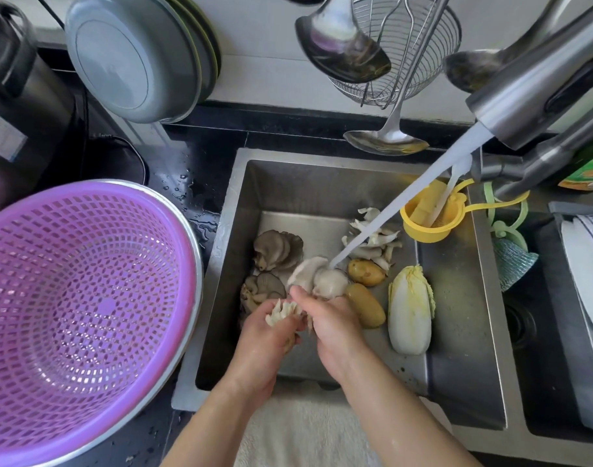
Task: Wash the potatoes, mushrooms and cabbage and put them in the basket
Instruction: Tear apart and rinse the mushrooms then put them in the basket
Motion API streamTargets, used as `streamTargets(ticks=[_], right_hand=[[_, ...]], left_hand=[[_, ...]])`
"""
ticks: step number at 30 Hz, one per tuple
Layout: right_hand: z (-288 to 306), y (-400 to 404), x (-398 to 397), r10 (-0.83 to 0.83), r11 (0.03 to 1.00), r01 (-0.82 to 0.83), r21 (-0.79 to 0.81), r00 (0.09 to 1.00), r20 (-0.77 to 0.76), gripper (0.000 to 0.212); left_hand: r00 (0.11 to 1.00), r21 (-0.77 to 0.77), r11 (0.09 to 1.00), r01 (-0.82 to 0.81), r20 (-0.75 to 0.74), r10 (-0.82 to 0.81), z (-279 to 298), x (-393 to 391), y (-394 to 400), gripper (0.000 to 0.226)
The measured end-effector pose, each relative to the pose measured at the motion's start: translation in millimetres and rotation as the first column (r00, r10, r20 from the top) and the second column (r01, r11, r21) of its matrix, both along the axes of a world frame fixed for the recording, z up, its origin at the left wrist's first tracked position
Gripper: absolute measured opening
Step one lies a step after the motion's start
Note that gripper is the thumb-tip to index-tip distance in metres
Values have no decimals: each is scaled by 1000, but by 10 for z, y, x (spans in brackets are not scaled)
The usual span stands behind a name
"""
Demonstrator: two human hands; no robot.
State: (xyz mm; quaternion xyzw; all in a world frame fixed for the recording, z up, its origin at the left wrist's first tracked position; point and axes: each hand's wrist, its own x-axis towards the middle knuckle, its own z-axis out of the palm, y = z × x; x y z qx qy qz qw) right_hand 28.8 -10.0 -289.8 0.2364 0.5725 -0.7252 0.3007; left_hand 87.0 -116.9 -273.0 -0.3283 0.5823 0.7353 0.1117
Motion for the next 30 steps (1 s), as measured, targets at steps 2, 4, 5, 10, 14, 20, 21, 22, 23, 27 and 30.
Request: streamTargets(ticks=[2, 4, 5, 10, 14, 20, 21, 22, 23, 27, 30], right_hand=[[-37, -5, -41, -38, 998, 38, 53, 999, -5, 25], [-44, 25, -84, -64, 998, 65, -16, 997, 53, 25], [-24, 32, -92, -83, 989, 97, -116, 990, 118, 22], [-85, -40, 64, -219, 877, 329, -350, 922, 318, 26], [-131, 99, -11, -310, 868, 381, -318, 917, 251, 15], [125, 777, -576, -207, 976, 206, -63, 978, -14, 14], [140, 820, -561, -145, 989, 145, -15, 989, -3, 11], [131, 865, -547, -119, 993, 118, 20, 993, 21, 8], [123, 890, -526, -113, 993, 112, 32, 992, 49, 7], [45, 1037, -495, -153, 988, 152, 20, 985, 81, 7], [5, 1126, -427, -51, 995, 44, 88, 995, 81, 9]], left_hand=[[1000, 47, 999, -20, 25, 19, -23, -8, -10, 18], [991, 290, 948, -129, 66, 114, -13, -28, -47, 21], [977, 438, 874, -211, 115, 179, -12, -45, -74, 24], [896, 648, 625, -435, 382, 226, -89, -101, -103, 37], [890, 547, 733, -405, 421, 178, -135, -113, -91, 19], [926, 21, 1000, -5, 377, -4, -193, -188, -77, 10], [916, -106, 986, 130, 392, -79, -238, -283, -48, 7], [881, -237, 918, 319, 431, -194, -318, -377, -18, 15], [828, -323, 819, 474, 480, -290, -376, -461, 6, 20], [726, -284, 698, 658, 488, -485, -508, -652, 163, 34], [663, -249, 651, 717, 532, -527, -688, -678, 200, 32]])
